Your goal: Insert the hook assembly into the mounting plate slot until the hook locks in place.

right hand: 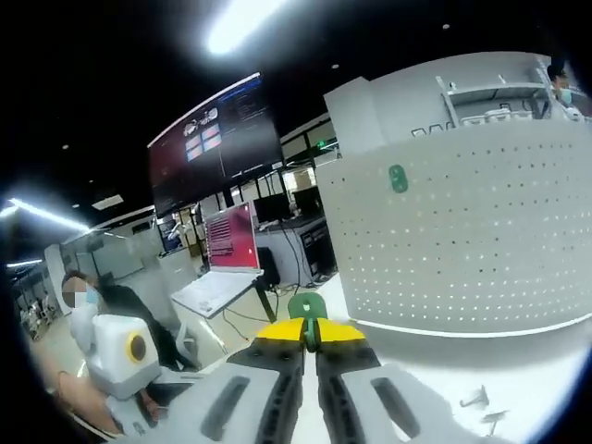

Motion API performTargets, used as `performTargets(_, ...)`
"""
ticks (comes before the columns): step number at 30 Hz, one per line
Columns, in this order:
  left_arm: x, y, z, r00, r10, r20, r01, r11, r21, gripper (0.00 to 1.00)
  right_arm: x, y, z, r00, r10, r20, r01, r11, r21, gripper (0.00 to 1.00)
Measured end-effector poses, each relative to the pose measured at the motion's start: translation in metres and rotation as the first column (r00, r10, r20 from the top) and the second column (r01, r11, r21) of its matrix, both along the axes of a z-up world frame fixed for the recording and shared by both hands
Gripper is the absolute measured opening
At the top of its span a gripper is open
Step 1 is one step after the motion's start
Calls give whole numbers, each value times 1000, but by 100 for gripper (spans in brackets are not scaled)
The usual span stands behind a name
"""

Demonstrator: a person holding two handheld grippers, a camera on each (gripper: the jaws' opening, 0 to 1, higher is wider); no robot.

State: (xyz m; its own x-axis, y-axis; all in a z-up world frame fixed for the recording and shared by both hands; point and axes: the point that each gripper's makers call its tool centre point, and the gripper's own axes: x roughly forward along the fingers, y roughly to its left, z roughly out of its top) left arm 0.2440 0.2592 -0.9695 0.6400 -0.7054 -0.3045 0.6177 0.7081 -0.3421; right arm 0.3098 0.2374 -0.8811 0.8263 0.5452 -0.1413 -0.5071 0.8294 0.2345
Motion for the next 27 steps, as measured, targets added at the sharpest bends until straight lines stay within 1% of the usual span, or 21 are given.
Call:
performTargets(1, 0, 3, 1, 1000, 10, 11, -10, 1000, 5, 100, 3, -3, 2, 1000, -16, 11, 17, 1000, -2, 0)
performTargets(2, 0, 4, 1, 1000, 11, 13, -11, 1000, 5, 100, 10, -12, 6, 997, -65, 46, 66, 998, -17, 0)
performTargets(4, -1, 4, 1, 1000, 16, 8, -16, 1000, 1, 100, 16, -19, 10, 992, -106, 61, 107, 994, -6, 0)
performTargets(6, -1, 5, 1, 1000, 25, 5, -25, 1000, 1, 100, 24, -23, 11, 989, -133, 63, 133, 991, -1, 0)
performTargets(9, -2, 5, -1, 1000, 22, 13, -22, 1000, 11, 100, 33, -31, 19, 979, -175, 102, 176, 984, -3, 0)
performTargets(11, -2, 8, -5, 1000, 24, 3, -24, 1000, 17, 100, 41, -35, 21, 974, -199, 110, 200, 980, 6, 0)
performTargets(14, -1, 11, -2, 999, 40, 4, -40, 999, -8, 100, 53, -37, 23, 967, -227, 118, 228, 974, 7, 0)
performTargets(16, -2, 11, -4, 999, 37, -4, -37, 999, -4, 100, 62, -38, 26, 960, -246, 137, 248, 969, -2, 0)
performTargets(21, -4, 9, -6, 1000, 25, -1, -25, 1000, 11, 100, 83, -47, 28, 942, -305, 138, 307, 952, 13, 0)
performTargets(23, -4, 10, -6, 1000, 30, -2, -30, 1000, 6, 100, 92, -51, 28, 933, -332, 135, 333, 943, 20, 0)
performTargets(24, -3, 12, -7, 999, 44, -12, -44, 999, 5, 100, 97, -55, 29, 926, -352, 135, 352, 936, 28, 0)
performTargets(27, -2, 12, -9, 999, 43, -20, -43, 999, 8, 100, 109, -55, 32, 922, -361, 143, 360, 932, 31, 0)
